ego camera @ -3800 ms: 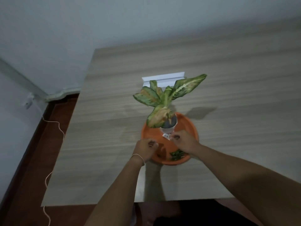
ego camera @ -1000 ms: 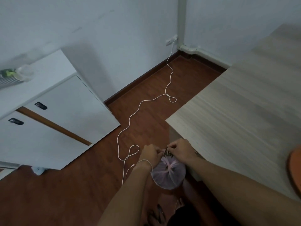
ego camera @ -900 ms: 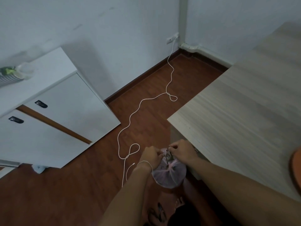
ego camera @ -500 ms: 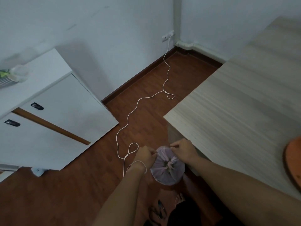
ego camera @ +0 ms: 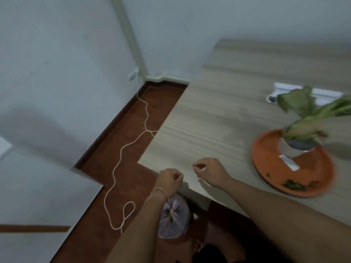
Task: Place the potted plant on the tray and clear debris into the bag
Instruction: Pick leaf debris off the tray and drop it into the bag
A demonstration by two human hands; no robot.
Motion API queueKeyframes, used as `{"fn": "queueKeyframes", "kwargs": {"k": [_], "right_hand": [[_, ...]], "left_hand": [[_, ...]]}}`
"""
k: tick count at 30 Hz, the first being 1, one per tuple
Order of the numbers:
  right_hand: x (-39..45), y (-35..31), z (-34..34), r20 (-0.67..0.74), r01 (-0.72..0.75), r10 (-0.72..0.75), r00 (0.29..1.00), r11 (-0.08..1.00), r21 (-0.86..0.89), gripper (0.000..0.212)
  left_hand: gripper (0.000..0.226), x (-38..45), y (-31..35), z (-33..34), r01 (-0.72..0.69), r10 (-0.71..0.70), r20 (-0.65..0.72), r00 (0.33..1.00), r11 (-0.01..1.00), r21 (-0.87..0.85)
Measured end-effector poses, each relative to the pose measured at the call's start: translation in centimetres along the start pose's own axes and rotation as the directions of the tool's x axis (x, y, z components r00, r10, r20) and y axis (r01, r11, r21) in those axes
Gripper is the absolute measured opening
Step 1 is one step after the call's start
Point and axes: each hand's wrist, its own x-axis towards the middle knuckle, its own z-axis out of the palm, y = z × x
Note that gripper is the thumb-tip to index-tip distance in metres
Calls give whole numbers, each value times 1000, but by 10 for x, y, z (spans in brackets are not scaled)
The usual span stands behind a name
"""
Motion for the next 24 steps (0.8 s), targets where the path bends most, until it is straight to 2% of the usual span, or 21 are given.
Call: {"fn": "queueKeyframes", "kwargs": {"k": [4, 9, 11, 13, 15, 18, 21, 24], "right_hand": [[-27, 54, -90, -153, -139, 139, 978, 990, 11, 18], [-82, 132, -176, -289, -375, 344, 893, 925, -59, 19], [-101, 163, -195, -246, -472, 431, 868, 870, -140, 18], [-111, 199, -206, -153, -489, 464, 872, 832, -261, 17], [-119, 192, -223, -89, -476, 473, 876, 822, -313, 16], [-119, 196, -230, -119, -484, 473, 873, 808, -335, 13], [-118, 209, -223, -30, -409, 454, 891, 771, -489, 29], [-115, 219, -217, 49, -337, 420, 906, 788, -516, 26]], "left_hand": [[11, 27, 77, 42, -125, 124, 87, 988, 992, 6], [13, 44, 168, 98, -231, 230, 220, 948, 973, -25], [16, 49, 197, 120, -263, 260, 281, 924, 964, -26], [17, 55, 222, 141, -302, 281, 345, 895, 953, 6], [20, 59, 245, 158, -343, 290, 391, 874, 936, 73], [24, 62, 273, 181, -386, 267, 467, 843, 905, 179], [29, 69, 289, 200, -490, 269, 547, 793, 815, 309], [40, 73, 293, 212, -539, 211, 632, 746, 749, 386]]}}
